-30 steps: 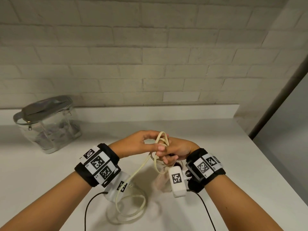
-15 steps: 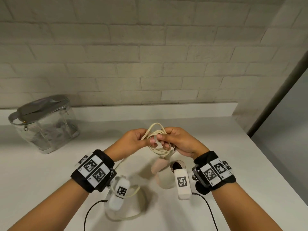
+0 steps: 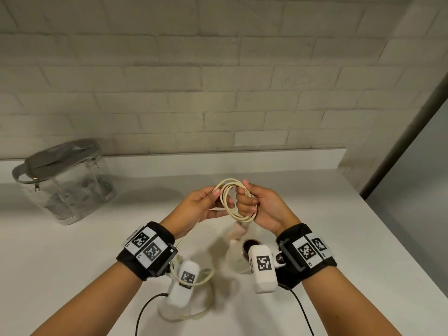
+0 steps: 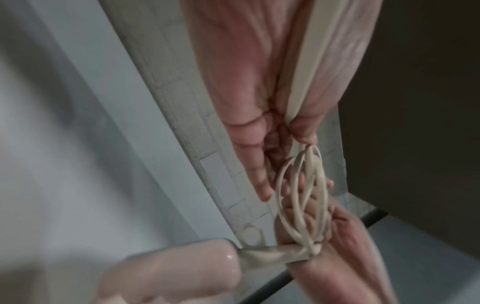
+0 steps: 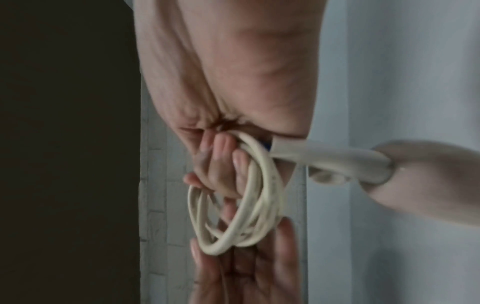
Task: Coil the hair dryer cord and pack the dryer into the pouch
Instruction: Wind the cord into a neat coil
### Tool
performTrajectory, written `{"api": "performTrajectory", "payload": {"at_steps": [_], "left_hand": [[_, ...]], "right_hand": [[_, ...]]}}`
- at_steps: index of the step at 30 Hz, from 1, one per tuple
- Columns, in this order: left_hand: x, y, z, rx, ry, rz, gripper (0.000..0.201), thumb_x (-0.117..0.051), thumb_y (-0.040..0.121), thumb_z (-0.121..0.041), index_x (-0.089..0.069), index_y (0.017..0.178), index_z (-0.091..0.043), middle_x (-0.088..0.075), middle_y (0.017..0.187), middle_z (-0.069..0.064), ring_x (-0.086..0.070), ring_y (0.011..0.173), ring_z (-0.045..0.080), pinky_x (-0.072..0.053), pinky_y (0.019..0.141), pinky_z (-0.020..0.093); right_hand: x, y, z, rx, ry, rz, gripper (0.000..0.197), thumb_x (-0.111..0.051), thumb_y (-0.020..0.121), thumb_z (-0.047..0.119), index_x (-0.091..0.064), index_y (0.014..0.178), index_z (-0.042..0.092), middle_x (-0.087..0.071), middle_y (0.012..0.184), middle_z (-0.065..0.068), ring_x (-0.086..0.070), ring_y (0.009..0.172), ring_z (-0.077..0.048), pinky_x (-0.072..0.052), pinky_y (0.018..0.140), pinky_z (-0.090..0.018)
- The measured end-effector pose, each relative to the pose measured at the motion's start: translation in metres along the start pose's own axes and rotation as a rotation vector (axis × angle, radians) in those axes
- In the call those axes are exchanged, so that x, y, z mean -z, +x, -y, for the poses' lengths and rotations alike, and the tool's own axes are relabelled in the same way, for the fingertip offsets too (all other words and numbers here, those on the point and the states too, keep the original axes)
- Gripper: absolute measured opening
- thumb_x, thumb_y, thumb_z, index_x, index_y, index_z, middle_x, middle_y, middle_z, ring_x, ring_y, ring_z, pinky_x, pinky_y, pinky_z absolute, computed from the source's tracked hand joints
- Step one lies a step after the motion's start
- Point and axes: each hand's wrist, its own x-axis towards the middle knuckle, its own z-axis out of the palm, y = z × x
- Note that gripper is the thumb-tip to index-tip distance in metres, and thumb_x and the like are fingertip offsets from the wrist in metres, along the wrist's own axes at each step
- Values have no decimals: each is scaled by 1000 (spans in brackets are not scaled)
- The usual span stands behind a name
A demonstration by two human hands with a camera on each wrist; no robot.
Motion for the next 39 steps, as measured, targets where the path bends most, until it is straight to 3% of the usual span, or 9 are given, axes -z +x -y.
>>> {"api": "performTrajectory", "payload": {"at_steps": [5,12,15,17,21,24,29,34,39], "left_hand": [[21,-17,11,-44,480,-32,60,-57,86,-3,-36,128,-41,-66,105,-8,-67,75,12,-57,76,29],[55,-49,49,-2,712,-212,64,-43,92,0,-54,104,-62,-57,87,-2,-60,58,8,-54,64,25],[37,-55,57,248,947,3,73,-39,87,8,-23,140,-41,-47,102,4,-57,62,14,-55,60,23],[20,-58,56,349,962,162,85,-39,85,9,0,143,-40,-43,110,2,-54,74,11,-50,57,17],[2,-54,36,222,992,309,63,-29,82,11,-37,135,-21,-52,112,-6,-48,65,-11,-34,60,2],[5,-55,21,103,1163,320,59,-32,79,11,-47,122,-26,-56,120,-4,-47,75,-5,-33,60,1],[7,-48,-21,-78,1281,270,25,-50,91,-22,-60,112,-32,-68,98,-7,-60,88,6,-47,82,24],[20,-29,-65,-322,980,-48,14,-64,82,-23,-58,81,-36,-68,74,-5,-63,71,9,-51,76,30],[42,-2,-45,-270,892,-296,13,-66,80,-31,-59,86,-23,-64,71,-2,-58,68,10,-44,69,25]], "right_hand": [[15,1,7,73,-6,-115,32,-33,95,31,-47,73,14,-30,43,11,-26,35,-3,-24,41,-17],[19,4,7,132,29,-176,33,-31,97,30,-48,75,12,-32,44,9,-29,37,-5,-32,41,-17],[4,12,2,156,29,-263,35,-29,99,30,-48,75,12,-32,44,8,-31,38,-7,-31,42,-17],[-5,18,-2,190,6,-348,35,-27,100,29,-47,76,13,-33,45,8,-31,40,-8,-29,46,-19],[-21,24,-9,247,-54,-416,33,-25,101,26,-47,78,15,-43,53,4,-38,47,-10,-29,54,-25],[-28,22,-12,274,-253,-428,28,-26,101,24,-45,82,15,-50,61,-1,-45,51,-11,-32,54,-25],[-35,22,-20,299,-742,-361,19,-29,100,14,-42,86,14,-50,62,-3,-45,53,-11,-40,54,-16],[-40,9,-15,185,-790,-169,35,-29,100,30,-53,80,16,-46,54,-1,-36,46,-11,-33,51,-23],[-41,-1,-16,147,-656,-112,40,-29,98,38,-50,75,13,-41,41,11,-30,39,-6,-26,43,-19]]}}
